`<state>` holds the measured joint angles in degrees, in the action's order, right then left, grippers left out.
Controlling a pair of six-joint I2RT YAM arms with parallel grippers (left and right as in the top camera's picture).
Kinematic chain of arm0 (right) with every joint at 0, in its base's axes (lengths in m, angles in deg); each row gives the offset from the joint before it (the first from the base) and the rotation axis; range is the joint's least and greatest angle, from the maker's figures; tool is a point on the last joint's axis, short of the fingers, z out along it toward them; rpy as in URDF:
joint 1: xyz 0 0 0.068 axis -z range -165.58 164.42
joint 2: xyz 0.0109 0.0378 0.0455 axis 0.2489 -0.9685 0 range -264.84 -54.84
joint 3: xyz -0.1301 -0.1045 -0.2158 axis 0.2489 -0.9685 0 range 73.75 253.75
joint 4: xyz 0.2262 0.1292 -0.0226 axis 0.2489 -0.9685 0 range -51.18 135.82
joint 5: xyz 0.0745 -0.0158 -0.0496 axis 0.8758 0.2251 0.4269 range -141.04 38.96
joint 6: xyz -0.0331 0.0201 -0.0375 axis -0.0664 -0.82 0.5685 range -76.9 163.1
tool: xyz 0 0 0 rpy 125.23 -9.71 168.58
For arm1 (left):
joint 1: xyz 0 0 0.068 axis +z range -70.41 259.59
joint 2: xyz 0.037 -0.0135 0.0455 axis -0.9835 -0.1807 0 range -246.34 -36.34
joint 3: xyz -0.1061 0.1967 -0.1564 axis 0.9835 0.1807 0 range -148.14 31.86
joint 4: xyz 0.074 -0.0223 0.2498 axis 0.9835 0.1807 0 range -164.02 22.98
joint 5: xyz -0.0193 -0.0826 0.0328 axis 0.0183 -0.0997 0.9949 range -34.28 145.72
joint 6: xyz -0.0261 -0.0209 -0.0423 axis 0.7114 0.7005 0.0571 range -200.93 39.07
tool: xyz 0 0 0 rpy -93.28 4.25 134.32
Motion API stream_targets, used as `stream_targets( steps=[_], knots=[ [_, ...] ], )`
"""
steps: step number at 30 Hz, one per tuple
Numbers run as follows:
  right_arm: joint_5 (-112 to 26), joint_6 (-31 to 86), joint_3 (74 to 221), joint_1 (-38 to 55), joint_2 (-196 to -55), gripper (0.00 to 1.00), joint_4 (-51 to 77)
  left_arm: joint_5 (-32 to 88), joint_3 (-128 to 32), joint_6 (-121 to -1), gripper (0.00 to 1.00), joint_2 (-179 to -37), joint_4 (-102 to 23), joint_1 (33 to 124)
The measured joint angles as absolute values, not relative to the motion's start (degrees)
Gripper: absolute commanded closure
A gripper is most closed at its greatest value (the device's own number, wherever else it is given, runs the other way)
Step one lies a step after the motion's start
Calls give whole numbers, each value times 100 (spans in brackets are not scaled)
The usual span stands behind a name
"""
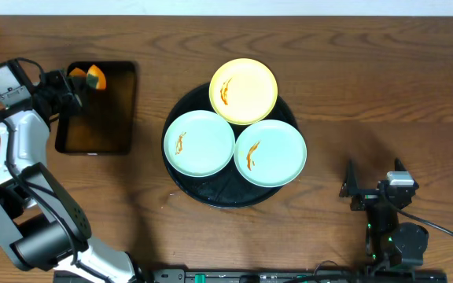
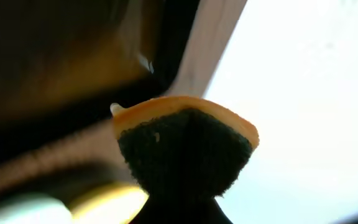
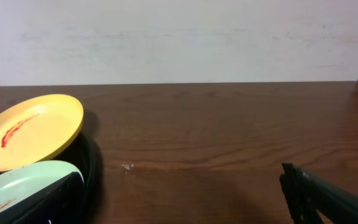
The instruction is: Clean dirty plates on tray and stack at the side
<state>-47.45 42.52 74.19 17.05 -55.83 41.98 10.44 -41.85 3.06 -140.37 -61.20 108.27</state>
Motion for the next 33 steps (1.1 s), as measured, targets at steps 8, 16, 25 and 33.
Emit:
stream_targets(
  steps=[8, 16, 25, 33],
  knots=[
    [-4743, 4252, 7419, 1705, -5583, 1, 4198, 28, -4185, 2284, 92, -14032, -6142, 10843],
    [-4745, 4252, 7419, 1705, -5583, 1, 4198, -10, -4185, 2802, 93, -14032, -6142, 11092],
    [-4745, 4254, 7419, 1705, -5583, 1, 4198, -346, -4183, 3153, 93, -14032, -6257, 11297],
    [-4745, 4252, 7419, 1705, -5583, 1, 4198, -956, -4179, 3499, 93, -14026, -8817, 11291]
  ],
)
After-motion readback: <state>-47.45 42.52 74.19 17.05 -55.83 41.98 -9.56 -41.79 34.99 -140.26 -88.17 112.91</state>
